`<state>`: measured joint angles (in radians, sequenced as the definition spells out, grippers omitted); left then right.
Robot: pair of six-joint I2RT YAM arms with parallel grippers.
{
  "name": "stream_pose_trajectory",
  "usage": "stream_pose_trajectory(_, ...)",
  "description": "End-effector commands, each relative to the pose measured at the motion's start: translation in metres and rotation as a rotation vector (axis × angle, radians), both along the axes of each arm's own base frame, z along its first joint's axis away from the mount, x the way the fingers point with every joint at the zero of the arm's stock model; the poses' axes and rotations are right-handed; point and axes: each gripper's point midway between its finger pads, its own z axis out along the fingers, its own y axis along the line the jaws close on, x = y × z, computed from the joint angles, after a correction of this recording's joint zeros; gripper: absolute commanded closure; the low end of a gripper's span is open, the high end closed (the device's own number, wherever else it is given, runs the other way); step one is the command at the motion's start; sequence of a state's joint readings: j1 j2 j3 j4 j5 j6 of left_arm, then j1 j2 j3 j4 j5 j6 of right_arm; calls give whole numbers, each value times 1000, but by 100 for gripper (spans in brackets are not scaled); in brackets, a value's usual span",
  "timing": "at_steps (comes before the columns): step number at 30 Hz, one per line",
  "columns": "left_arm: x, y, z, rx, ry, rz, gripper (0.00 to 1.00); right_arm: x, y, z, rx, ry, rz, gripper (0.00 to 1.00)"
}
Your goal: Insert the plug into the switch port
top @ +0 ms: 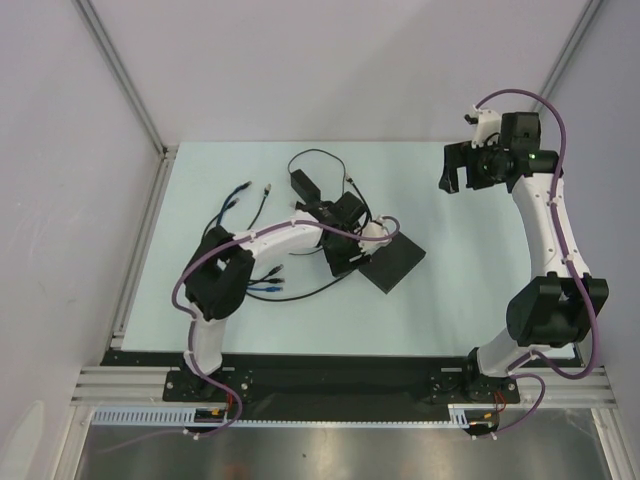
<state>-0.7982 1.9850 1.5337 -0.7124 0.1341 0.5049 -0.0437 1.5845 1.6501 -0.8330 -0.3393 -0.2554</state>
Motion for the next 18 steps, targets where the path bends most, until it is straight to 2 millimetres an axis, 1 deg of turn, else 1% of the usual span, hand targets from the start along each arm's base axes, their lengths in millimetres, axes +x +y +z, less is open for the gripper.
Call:
stream_pose_trajectory(1,4,-17,-13,-50,-8,44,26,-8,-7,16,-15,-36,-21,0)
stream_pose_trajectory(4,5,-21,-24,-46,-5,79,31,-9,-10,16,-20,-29,-28,0)
stream_pose_trajectory(5,6,-21,-27,-43,-9,93,34,-9,-11,15,-22,-26,-30,0)
stream_pose_trajectory(6,3,-19,-36,-28,-2,101,34,-9,-13,16,-24,-27,-33,0)
stream_pose_trajectory(8,7,-18,-41,-12,-25,128,39,-8,-15,14,-27,-18,-36,0)
stream_pose_trajectory(9,5,-15,-49,5,-18,139,40,-8,-16,13,-28,-14,-38,0)
stream_pose_trajectory(10,6,-13,-51,12,-24,149,42,-9,-17,13,-30,-10,-38,0)
stream_pose_trajectory(11,5,-10,-54,22,-20,161,48,-8,-18,10,-29,0,-39,0)
stream_pose_trajectory(12,3,-9,-56,25,-13,177,53,-8,-19,12,-30,0,-41,1)
stream_pose_trajectory(13,2,-8,-56,26,-9,186,62,-7,-20,11,-32,4,-41,0)
stream_pose_trajectory(15,-3,-7,-53,21,17,212,71,-5,-21,10,-33,9,-43,0)
stream_pose_trajectory(16,-5,-11,-42,-10,25,208,80,-5,-22,10,-32,9,-43,0)
stream_pose_trajectory(18,-7,-13,-24,-46,29,216,91,-3,-23,9,-29,15,-44,0)
